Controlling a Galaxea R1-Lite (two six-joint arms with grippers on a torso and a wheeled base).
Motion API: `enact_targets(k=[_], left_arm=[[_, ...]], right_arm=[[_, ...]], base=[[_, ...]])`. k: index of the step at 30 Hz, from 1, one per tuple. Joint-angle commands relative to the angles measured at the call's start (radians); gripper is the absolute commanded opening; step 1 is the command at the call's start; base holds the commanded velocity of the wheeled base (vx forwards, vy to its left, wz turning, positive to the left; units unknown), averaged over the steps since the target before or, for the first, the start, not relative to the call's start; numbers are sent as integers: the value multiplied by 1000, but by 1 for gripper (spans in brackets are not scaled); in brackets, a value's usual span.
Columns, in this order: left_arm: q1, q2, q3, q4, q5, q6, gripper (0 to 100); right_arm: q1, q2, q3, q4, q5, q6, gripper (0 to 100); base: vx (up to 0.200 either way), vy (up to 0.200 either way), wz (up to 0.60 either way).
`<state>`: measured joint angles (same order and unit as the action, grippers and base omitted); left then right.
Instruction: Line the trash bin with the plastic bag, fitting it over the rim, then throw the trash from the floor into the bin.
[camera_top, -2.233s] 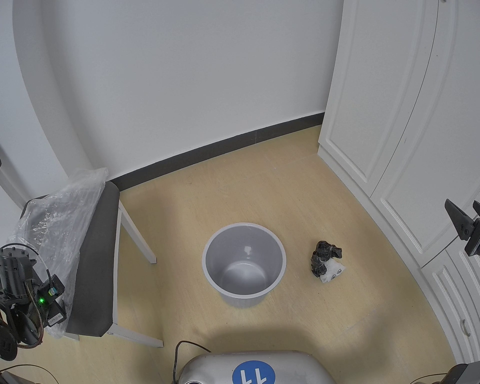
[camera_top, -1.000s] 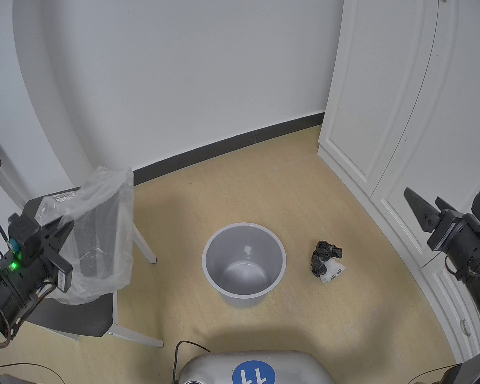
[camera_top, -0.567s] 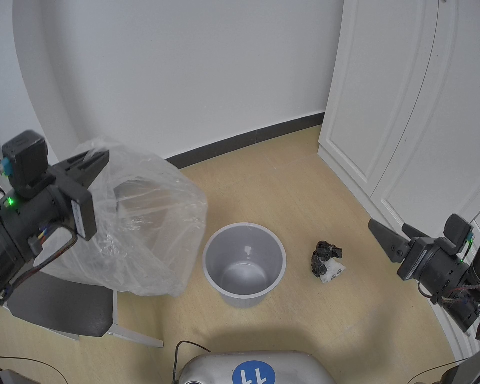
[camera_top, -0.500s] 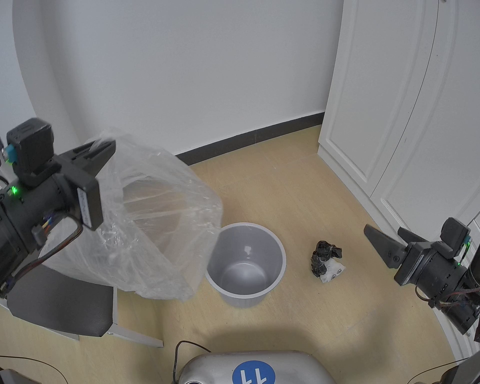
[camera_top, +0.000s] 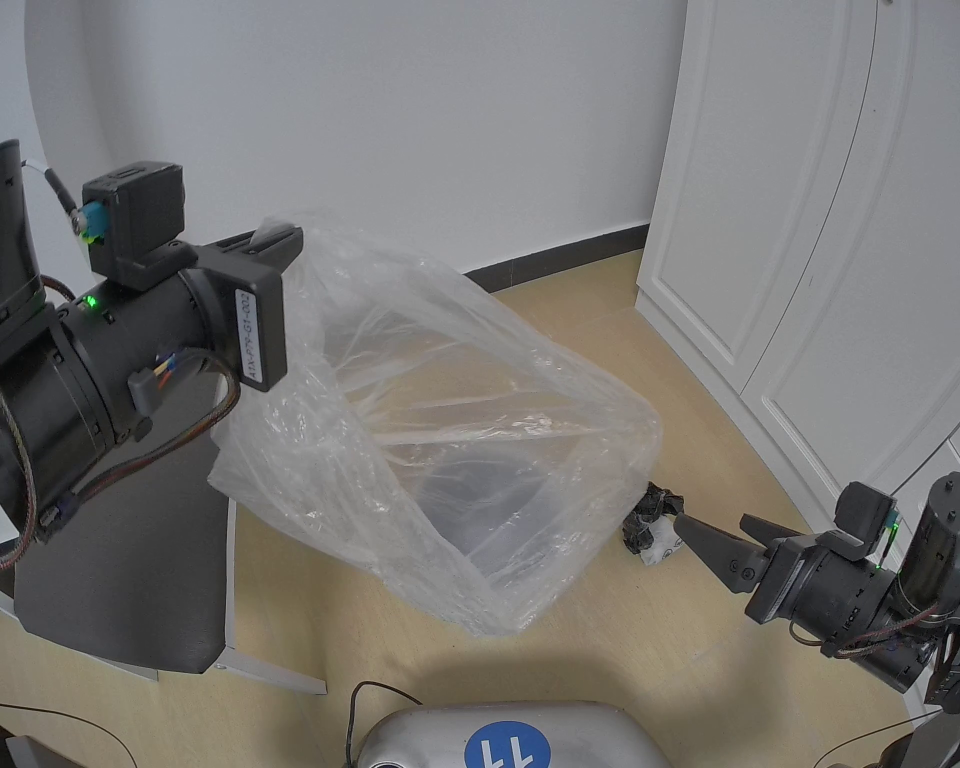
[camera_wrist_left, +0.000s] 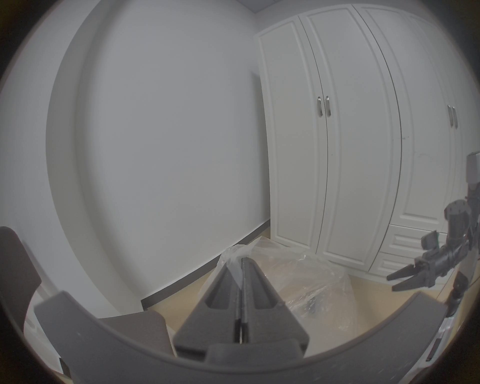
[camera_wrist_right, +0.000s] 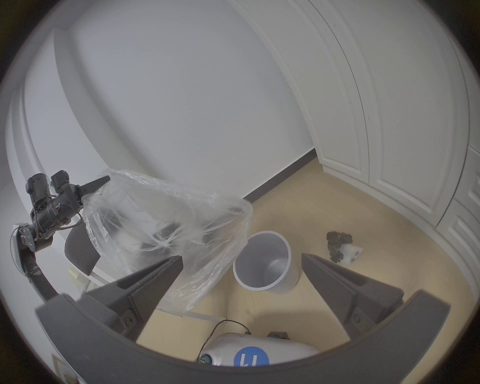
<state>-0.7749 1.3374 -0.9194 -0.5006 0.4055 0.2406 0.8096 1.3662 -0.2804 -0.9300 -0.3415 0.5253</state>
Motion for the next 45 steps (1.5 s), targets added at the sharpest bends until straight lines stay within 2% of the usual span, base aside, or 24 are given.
enact_targets(k=[1, 7, 16, 19, 23, 28, 31, 45], left_arm=[[-34, 0, -15, -1, -1, -7, 0], [-76, -15, -23, -7, -2, -12, 0], [-182, -43, -55, -13, -4, -30, 0], [-204, -44, -79, -12, -4, -30, 0], [-211, -49, -93, -12, -4, -29, 0], [-215, -60, -99, -10, -5, -27, 0], [-218, -61, -104, -12, -7, -27, 0], [-221, -73, -93, -12, -7, -30, 0]], right_arm=[[2, 48, -13, -4, 6, 27, 100], [-15, 80, -60, 0, 6, 97, 100], [-36, 134, -103, -9, 9, 171, 100], [-61, 205, -137, -13, 42, 213, 100], [-86, 283, -172, -16, 91, 216, 100], [-101, 335, -212, -39, 105, 214, 100], [-101, 364, -227, -104, 124, 213, 100], [-101, 364, -220, -138, 125, 209, 100]], base=[[0, 0, 0], [0, 0, 0], [0, 0, 0], [0, 0, 0], [0, 0, 0], [0, 0, 0], [0, 0, 0], [0, 0, 0]])
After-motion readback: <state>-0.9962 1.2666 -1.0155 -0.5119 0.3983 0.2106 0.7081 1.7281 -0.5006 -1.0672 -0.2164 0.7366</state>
